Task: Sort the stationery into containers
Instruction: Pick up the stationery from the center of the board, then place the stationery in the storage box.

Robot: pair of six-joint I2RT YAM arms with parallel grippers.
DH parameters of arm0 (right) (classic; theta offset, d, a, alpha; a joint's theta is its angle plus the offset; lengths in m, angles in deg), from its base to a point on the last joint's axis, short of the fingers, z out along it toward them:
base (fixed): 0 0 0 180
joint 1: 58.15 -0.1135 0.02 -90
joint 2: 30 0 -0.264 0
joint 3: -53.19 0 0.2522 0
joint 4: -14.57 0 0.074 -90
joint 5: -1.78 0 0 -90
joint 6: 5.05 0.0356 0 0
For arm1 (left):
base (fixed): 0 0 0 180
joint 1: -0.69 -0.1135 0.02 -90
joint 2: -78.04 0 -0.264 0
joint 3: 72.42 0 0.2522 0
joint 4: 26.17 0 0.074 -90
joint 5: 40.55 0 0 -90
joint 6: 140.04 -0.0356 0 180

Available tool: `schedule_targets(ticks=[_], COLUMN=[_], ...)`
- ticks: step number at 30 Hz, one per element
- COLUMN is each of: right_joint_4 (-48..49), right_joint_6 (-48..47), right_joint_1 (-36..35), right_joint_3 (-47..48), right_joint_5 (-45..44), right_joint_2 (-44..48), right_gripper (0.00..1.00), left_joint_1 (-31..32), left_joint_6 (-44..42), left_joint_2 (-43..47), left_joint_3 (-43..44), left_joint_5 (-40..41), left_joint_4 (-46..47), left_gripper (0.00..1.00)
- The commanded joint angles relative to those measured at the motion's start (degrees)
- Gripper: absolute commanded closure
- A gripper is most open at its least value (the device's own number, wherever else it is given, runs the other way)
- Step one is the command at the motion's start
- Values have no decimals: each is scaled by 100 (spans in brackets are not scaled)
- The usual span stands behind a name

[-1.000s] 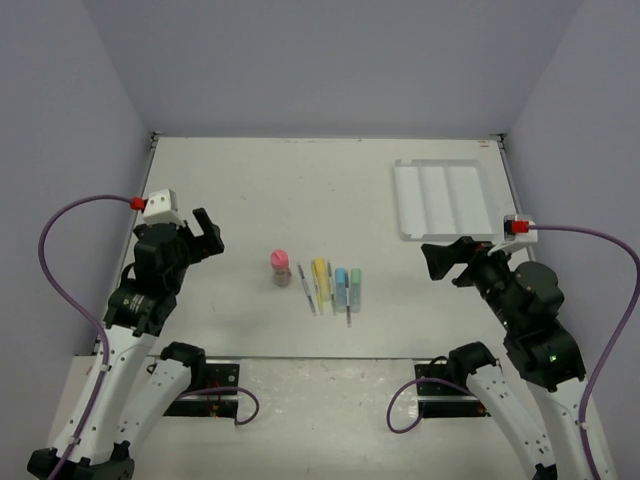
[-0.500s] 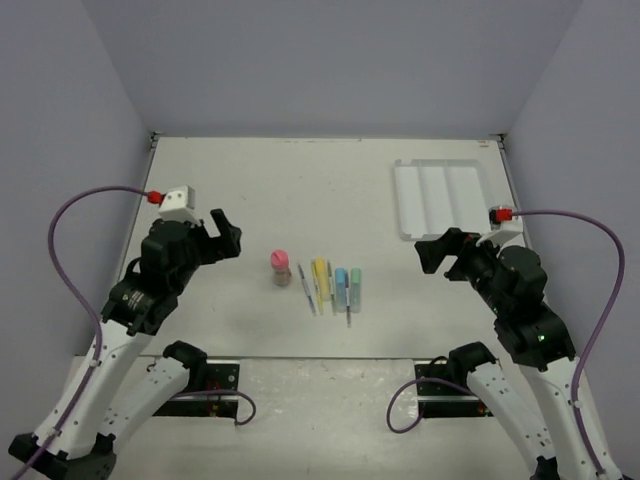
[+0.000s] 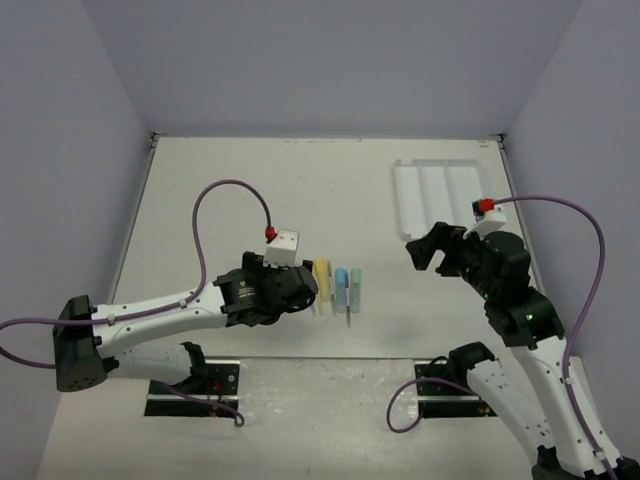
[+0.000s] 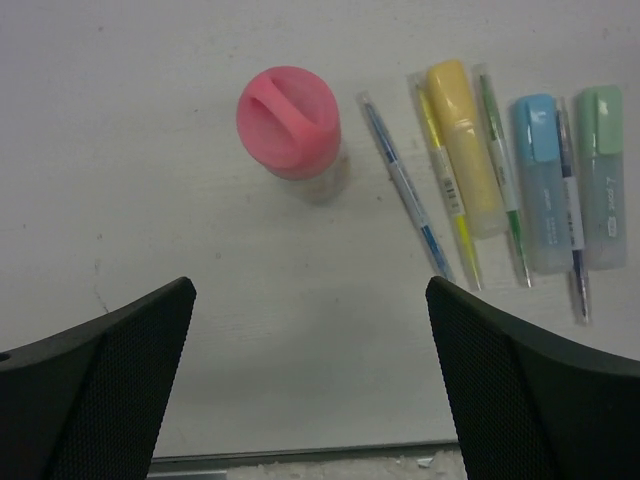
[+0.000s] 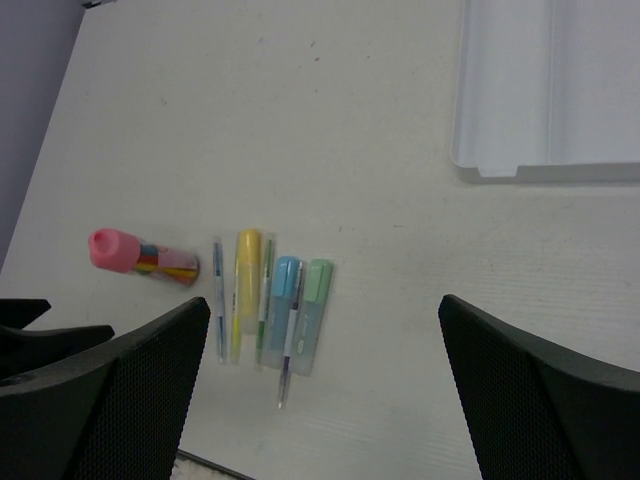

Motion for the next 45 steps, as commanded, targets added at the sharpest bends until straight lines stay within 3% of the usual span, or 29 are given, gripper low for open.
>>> schedule_targets(ticks=[1,6,14,18,19,23,24,26,31,37,45], right_joint_4=[99,278,398,638,728,2101,2311,2567,3041,3306,3447], right_joint_6=[-83,-66,-61,1,-19,-45,-17,-299,-1256,-1538,-1805], right_joint_1=[10,6,5,11,11,-52,-178,-1228,-2505,-2935,-3030], right_joint_3=[92,-23,-48,-174,-225,-730,-789,-712,-264,115,-89], right_joint_5=[265,416,481,836,1028,2963,3043,2345,1274,717,295], right_joint_2=[78,77,5,-29,-47,-292,-392,-741,-1558,-2183,-2210], right_gripper=[1,1,1,1,1,1,1,1,1,2,14], left_joint_1=[-720,-1301,-1576,-1774,-1788,-1793,-1793,-1785,-1795,-1802,-1815], left_joint_6=[-135,-800,-927,-903,-868,-904,-992,-1215,-1500,-1389,-1195], left_joint_2=[-121,-396,-1040,-1177,-1152,-568,-408,-45,441,298,205], left_joint_3=[-177,-443,-499,-527,-491,-71,62,421,1090,1318,1100], left_joint_5=[464,-13,-352,-443,-430,-651,-836,-1568,-3499,-5060,-5785], left_joint_4=[999,2228,2819,2850,2777,2083,2002,1877,2026,2382,3055], left_gripper=[1,14,47,96,100,100,100,100,100,100,100])
